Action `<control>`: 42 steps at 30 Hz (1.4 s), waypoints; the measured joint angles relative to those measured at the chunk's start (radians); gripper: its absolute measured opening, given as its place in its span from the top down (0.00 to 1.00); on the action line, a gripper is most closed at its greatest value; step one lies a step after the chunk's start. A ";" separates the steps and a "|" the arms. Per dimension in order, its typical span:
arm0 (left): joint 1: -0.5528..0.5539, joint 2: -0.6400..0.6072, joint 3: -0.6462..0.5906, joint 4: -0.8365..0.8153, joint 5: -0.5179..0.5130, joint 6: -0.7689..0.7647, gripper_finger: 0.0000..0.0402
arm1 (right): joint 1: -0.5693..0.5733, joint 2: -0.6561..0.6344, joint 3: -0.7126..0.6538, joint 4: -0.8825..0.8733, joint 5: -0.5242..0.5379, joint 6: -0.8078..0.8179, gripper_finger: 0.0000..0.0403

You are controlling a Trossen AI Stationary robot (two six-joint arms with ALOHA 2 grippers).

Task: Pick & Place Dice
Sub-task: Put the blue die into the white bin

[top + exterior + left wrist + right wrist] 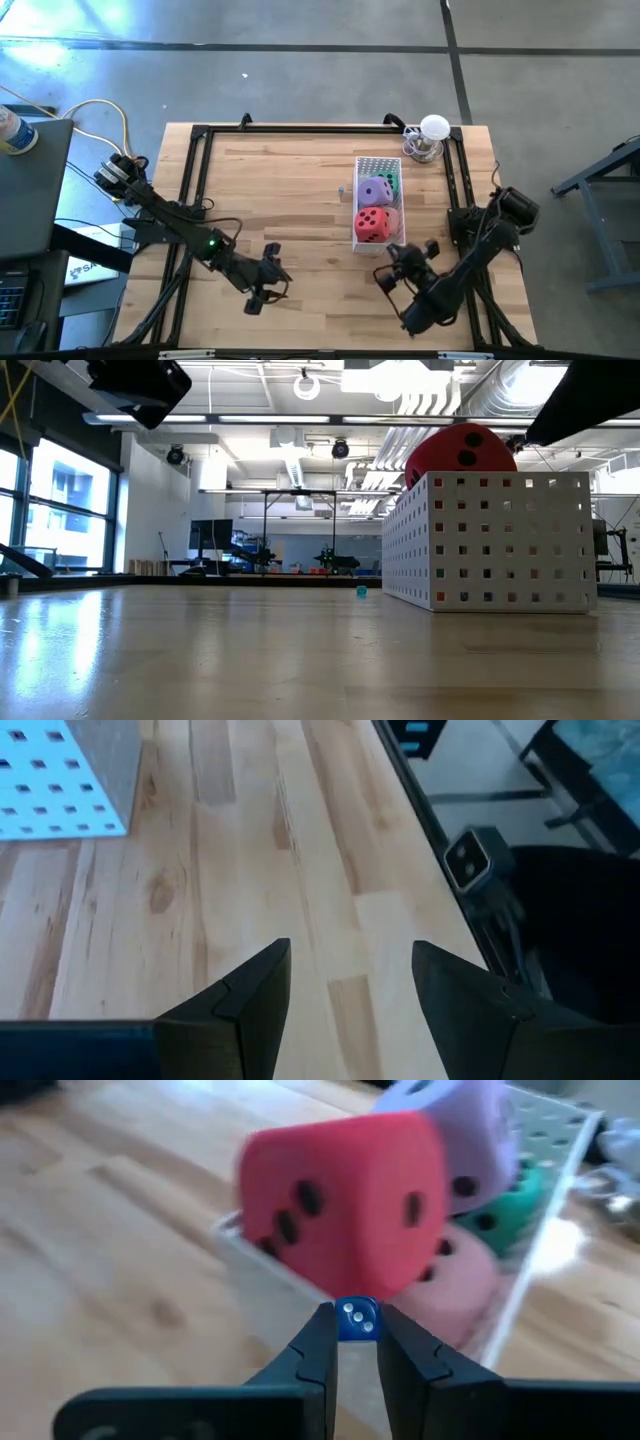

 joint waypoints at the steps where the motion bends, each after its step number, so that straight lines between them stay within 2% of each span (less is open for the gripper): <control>1: 0.001 0.000 0.001 0.009 0.000 0.000 0.50 | -0.008 0.000 0.000 -0.031 -0.011 0.020 0.90; 6: 0.002 0.000 0.001 0.039 0.000 -0.001 0.50 | -0.055 0.000 0.000 -0.152 -0.125 0.104 0.91; 9: 0.002 0.000 0.001 0.045 -0.003 0.000 0.50 | -0.091 0.000 0.000 -0.133 -0.119 0.031 0.88; 13: 0.002 0.000 0.001 0.046 -0.004 0.053 0.50 | -0.138 0.000 0.000 -0.140 -0.178 -0.005 0.86; 20: 0.002 0.000 0.001 0.046 -0.004 0.076 0.50 | -0.177 0.000 0.000 -0.140 -0.202 -0.051 0.85; 26: 0.002 0.000 0.001 0.046 -0.004 0.076 0.50 | -0.176 0.000 0.000 -0.140 -0.200 -0.061 0.71; 36: 0.002 0.000 0.001 0.046 -0.005 0.081 0.50 | -0.176 0.000 0.000 -0.147 -0.226 -0.062 0.37; 42: 0.002 0.000 0.000 0.046 -0.006 0.132 0.50 | -0.176 0.000 0.000 -0.148 -0.241 -0.062 0.30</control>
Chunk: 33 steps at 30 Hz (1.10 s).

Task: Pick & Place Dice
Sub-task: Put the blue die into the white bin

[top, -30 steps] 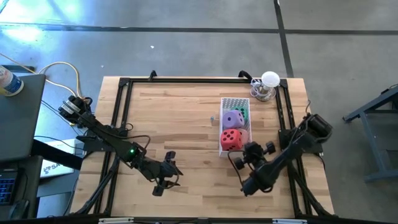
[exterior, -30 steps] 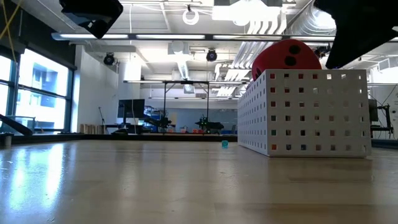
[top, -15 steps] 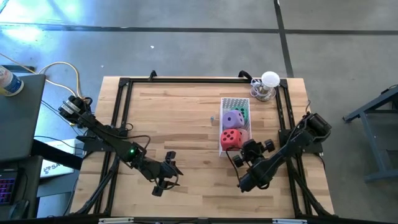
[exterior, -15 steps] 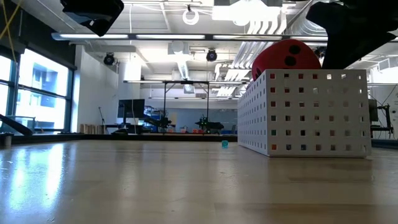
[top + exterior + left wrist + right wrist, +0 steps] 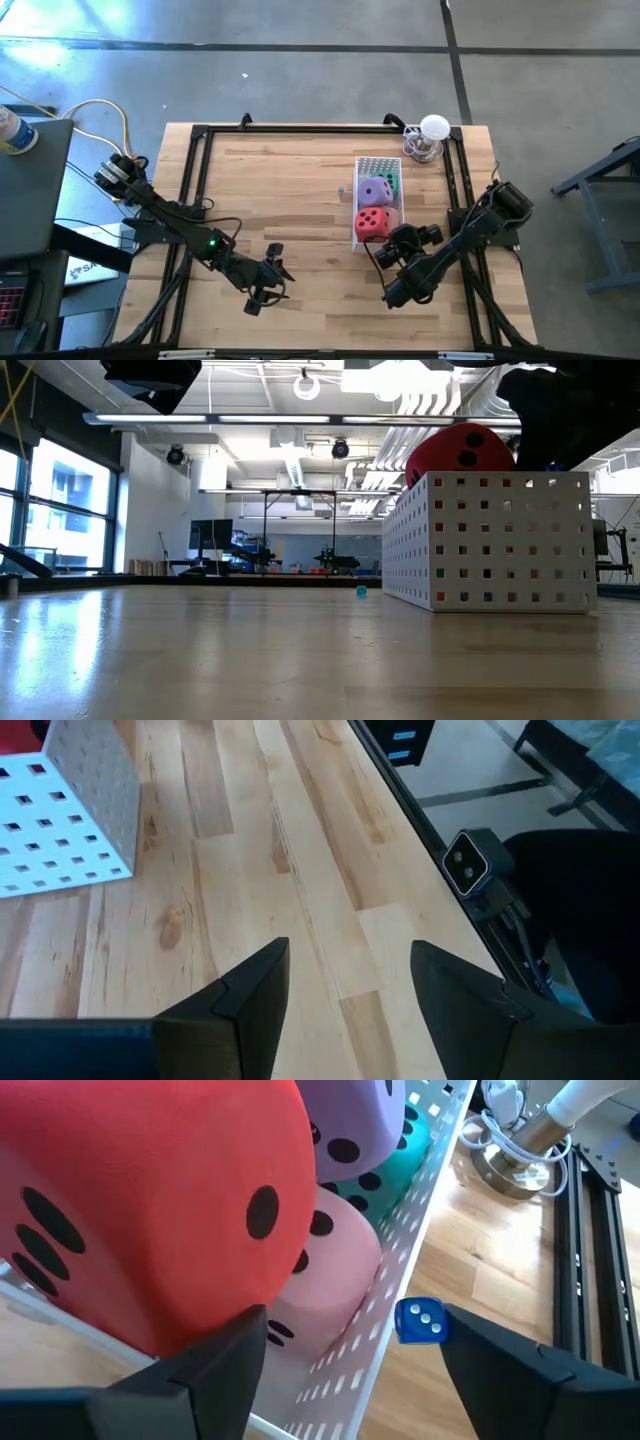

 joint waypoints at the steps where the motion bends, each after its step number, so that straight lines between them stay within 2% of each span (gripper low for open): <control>1: 0.000 0.000 0.000 0.000 0.000 0.000 0.50 | 0.000 0.000 0.000 0.000 -0.008 0.000 0.30; 16: 0.064 0.000 -0.001 0.000 0.001 -0.005 0.50 | 0.000 0.000 0.000 0.065 -0.017 0.000 0.36; 33: 0.060 0.000 -0.001 0.000 0.002 -0.014 0.50 | 0.000 -0.001 0.000 0.115 -0.021 0.005 0.37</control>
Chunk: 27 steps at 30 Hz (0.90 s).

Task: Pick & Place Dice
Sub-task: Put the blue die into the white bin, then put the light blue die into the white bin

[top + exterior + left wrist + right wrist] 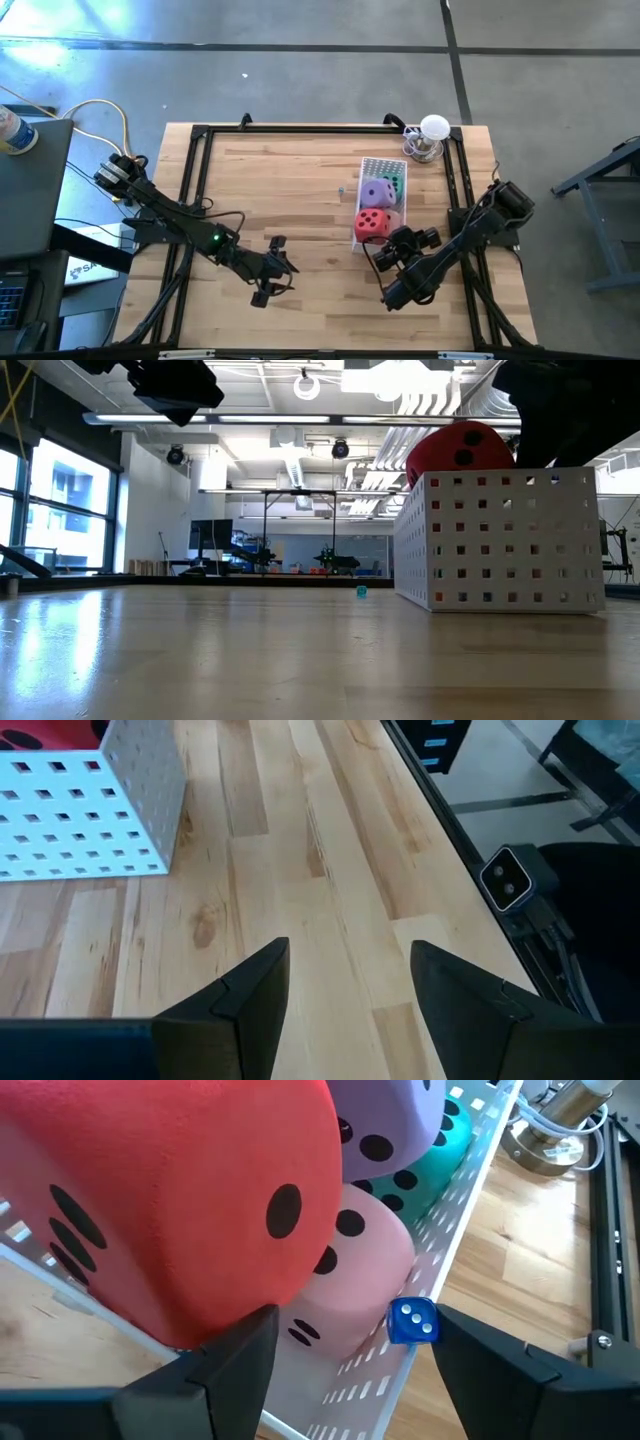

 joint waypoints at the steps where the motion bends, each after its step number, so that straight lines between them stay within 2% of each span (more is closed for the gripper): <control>1: 0.000 0.000 0.000 0.000 0.000 -0.001 0.50 | 0.000 0.000 0.000 0.005 0.000 0.000 0.37; 8: 0.000 0.000 0.000 0.000 0.000 -0.001 0.50 | 0.000 0.000 0.001 0.053 0.013 -0.004 0.37; 19: 0.000 0.000 0.000 0.000 0.003 -0.001 0.50 | 0.007 -0.002 0.001 0.030 0.035 -0.080 0.37; 27: 0.008 0.000 0.000 0.000 0.001 0.014 0.50 | 0.041 -0.081 0.000 0.042 0.031 -0.084 0.37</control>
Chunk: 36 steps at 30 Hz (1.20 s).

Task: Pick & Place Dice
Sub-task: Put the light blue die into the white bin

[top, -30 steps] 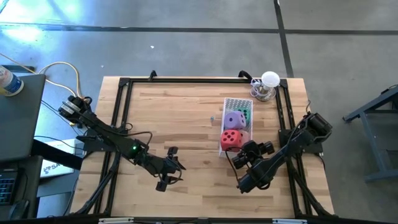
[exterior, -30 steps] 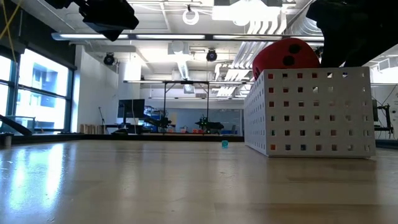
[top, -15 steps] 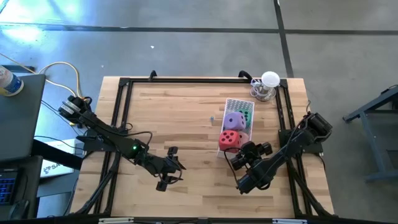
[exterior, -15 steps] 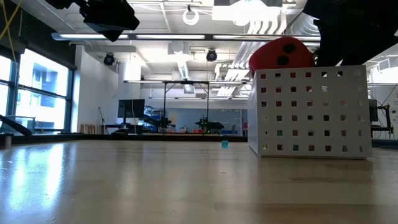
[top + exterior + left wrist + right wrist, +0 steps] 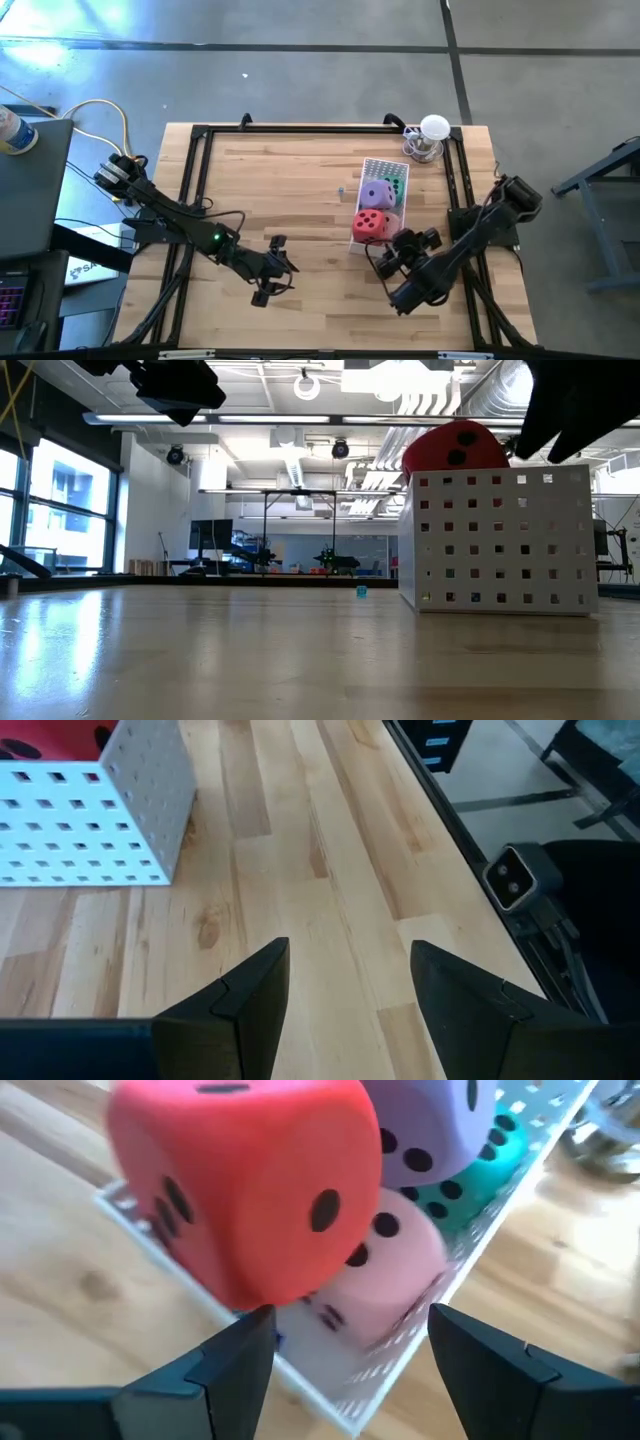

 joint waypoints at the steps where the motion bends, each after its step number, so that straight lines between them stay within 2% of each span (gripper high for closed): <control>1: 0.005 0.000 0.000 0.000 0.000 -0.001 0.50 | 0.007 -0.015 0.000 0.010 0.001 0.000 0.37; 6: 0.031 0.000 0.000 0.000 -0.004 -0.019 0.50 | 0.050 -0.093 0.000 0.107 0.031 0.001 0.37; 10: 0.042 0.000 0.000 0.002 -0.002 -0.064 0.50 | 0.113 -0.112 0.000 0.281 0.160 -0.091 0.37; 14: 0.045 0.000 0.000 0.002 -0.003 -0.106 0.50 | 0.179 -0.078 0.000 0.524 0.294 -0.270 0.37; 19: 0.044 0.000 0.000 0.003 -0.002 -0.062 0.50 | 0.237 0.014 0.000 0.850 0.506 -0.590 0.37; 23: 0.049 0.000 0.000 -0.003 -0.001 -0.112 0.50 | 0.237 0.088 0.000 1.070 0.583 -0.813 0.37; 26: 0.065 0.000 0.000 -0.028 -0.001 -0.154 0.50 | 0.215 0.139 0.000 1.212 0.537 -0.925 0.37; 36: 0.214 0.000 0.000 -0.237 -0.002 -0.129 0.50 | 0.145 0.217 0.000 1.566 0.164 -1.150 0.37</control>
